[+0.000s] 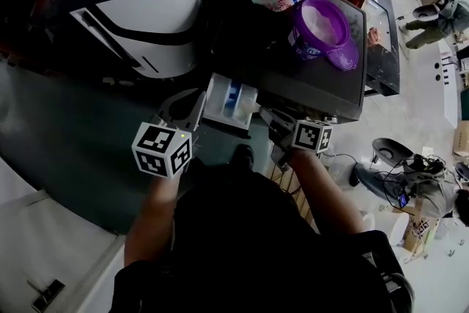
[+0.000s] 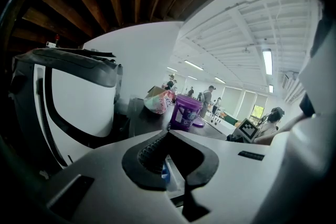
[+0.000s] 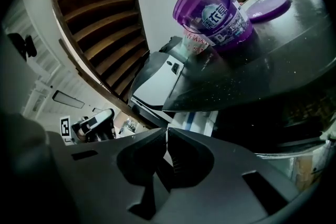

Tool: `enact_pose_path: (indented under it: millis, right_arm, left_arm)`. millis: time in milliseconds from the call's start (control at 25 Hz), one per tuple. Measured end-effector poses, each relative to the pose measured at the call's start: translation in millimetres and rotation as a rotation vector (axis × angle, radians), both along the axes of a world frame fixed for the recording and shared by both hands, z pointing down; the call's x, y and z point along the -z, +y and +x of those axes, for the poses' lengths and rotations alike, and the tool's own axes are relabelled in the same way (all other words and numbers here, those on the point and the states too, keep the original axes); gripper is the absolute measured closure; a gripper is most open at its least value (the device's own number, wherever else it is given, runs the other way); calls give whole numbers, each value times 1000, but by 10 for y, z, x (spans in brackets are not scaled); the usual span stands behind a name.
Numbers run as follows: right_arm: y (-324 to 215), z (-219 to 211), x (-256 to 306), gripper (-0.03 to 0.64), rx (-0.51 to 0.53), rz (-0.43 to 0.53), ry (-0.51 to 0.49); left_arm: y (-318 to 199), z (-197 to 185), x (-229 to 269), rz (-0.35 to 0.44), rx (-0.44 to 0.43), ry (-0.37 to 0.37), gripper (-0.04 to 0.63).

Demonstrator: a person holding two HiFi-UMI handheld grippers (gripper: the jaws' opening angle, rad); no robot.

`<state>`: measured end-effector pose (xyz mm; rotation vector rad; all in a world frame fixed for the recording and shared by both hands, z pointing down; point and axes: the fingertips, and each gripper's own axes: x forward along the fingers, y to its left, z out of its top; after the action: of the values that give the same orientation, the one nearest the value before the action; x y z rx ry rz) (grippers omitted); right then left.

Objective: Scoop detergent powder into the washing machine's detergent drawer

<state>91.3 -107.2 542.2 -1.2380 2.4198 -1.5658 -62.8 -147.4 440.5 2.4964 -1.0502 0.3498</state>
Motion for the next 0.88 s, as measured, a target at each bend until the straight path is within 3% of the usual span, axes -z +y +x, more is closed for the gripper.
enact_pose_path:
  millis: [480,880]
  right_arm:
    - [10,-104,-149,595,151,94,343]
    - [21,-161,-166,595,253,154,484]
  left_arm:
    - [106,-71,-40,-8,19,4,592]
    - [201,-100,-44,-12,34,4,592]
